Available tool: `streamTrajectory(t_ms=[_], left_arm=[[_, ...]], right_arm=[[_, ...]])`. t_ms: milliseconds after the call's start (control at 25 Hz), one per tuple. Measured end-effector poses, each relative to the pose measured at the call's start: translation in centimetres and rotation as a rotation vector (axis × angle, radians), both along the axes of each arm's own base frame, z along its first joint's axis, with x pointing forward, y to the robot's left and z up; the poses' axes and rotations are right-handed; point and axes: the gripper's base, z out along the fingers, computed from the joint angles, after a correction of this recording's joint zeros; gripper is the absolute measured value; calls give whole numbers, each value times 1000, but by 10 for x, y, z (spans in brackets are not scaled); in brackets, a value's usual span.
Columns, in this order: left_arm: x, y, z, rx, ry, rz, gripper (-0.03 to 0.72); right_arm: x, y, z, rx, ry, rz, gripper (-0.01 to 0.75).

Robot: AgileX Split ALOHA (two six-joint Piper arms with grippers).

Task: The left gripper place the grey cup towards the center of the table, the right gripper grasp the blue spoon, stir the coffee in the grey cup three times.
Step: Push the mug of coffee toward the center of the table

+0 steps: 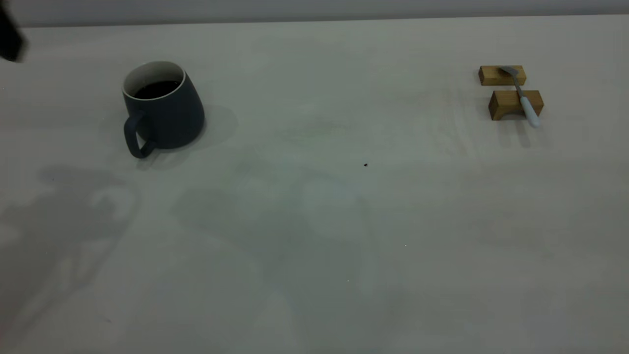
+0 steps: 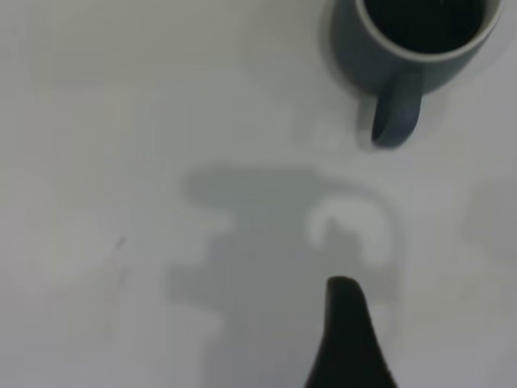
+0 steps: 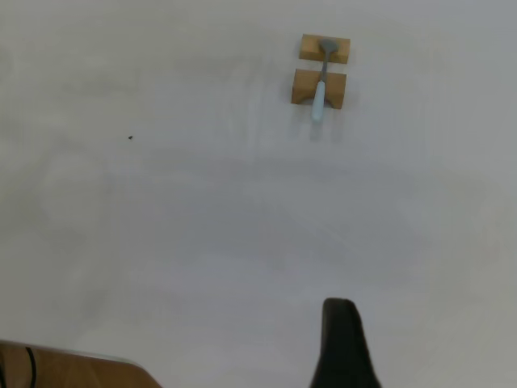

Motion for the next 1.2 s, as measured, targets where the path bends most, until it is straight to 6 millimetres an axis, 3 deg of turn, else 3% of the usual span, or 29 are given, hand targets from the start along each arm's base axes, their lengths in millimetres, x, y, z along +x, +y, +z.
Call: streamTrajectory(t_ms=[200,480,760,1200], left_arm=[[27,-11,-47,0,53,-32,598],[55,-18,-96,5,117,-45,594],[78,-25,-125,9,144,-59,594],[94,-31,-148,9,152,-70,585]], right_arm=[[0,0,0,0,0,0,578],[0,0,0,0,0,0,578],[0,0,0,0,0,0,578],[0,0,0,0,0,0,578]])
